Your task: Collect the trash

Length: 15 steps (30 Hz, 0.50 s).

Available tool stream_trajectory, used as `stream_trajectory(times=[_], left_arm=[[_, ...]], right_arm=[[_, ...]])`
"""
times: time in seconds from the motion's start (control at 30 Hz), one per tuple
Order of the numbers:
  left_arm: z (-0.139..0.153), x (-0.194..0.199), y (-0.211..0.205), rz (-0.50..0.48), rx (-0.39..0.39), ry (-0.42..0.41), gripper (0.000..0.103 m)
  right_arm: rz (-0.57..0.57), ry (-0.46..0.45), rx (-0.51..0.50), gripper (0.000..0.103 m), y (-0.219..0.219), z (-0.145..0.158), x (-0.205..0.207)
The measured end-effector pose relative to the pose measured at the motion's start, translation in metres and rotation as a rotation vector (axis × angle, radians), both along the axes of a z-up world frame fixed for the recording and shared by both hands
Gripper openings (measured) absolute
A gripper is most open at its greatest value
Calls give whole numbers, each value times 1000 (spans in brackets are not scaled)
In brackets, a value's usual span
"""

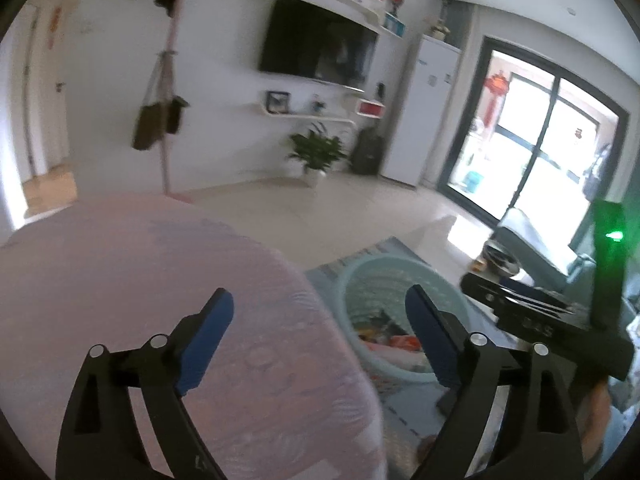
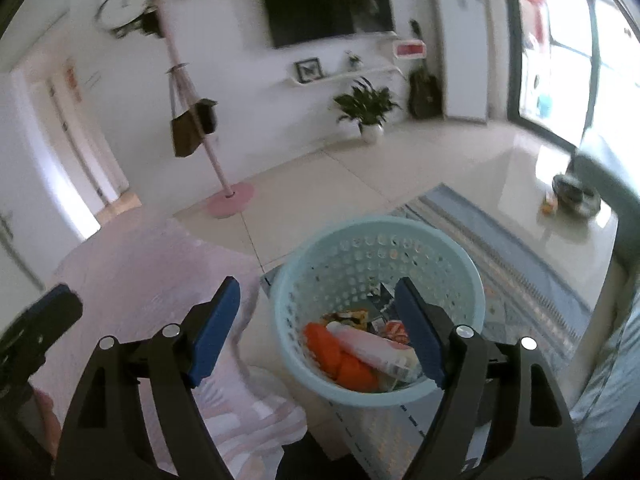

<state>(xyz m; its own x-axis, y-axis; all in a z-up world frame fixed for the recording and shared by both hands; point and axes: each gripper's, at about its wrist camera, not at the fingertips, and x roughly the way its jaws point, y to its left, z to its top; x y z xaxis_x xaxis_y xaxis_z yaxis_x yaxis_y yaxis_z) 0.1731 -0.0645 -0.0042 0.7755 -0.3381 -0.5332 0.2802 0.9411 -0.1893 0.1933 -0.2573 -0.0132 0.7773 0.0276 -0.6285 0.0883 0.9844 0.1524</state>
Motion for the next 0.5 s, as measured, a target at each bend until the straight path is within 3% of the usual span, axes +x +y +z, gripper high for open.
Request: stream_trajectory(times=[0.23,0.5], left_arm=[[3,-28,32,115,60,-84,88],[-18,-42,49,224,119,-183,89]], right_arm=[[11,-93,-64,83,40,17,-26],[-24,-173,-106,83,56,12,-48]])
